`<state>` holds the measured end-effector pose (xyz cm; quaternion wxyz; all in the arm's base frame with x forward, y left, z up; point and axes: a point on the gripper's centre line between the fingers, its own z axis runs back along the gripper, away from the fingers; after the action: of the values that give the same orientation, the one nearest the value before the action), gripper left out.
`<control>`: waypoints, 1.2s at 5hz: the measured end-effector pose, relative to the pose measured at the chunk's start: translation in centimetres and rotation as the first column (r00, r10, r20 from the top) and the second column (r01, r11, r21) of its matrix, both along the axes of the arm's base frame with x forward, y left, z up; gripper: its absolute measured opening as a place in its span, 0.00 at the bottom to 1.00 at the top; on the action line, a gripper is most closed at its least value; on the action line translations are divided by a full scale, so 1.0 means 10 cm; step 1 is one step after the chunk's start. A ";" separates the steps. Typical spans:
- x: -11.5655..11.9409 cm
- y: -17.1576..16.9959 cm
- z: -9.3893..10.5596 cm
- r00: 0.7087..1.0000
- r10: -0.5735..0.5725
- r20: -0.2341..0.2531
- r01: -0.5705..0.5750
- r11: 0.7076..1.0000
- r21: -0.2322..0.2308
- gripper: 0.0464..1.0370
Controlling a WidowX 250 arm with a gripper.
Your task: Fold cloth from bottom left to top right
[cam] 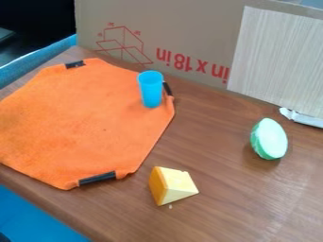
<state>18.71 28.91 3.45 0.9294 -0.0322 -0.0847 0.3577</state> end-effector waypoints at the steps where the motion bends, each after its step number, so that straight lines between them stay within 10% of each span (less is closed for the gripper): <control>1: -0.02 0.01 -0.13 1.000 0.009 -0.001 -0.009 1.000 0.030 0.96; 2: -0.02 0.03 -0.18 1.000 0.016 0.003 -0.016 0.999 0.047 0.90; 4: 0.03 0.03 -0.20 0.999 0.025 0.032 -0.026 0.999 0.040 0.36; 6: 0.10 -0.06 -0.05 0.998 0.003 0.064 -0.001 0.999 -0.041 0.02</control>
<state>19.69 28.35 2.95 0.9250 -0.0627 -0.1072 0.3590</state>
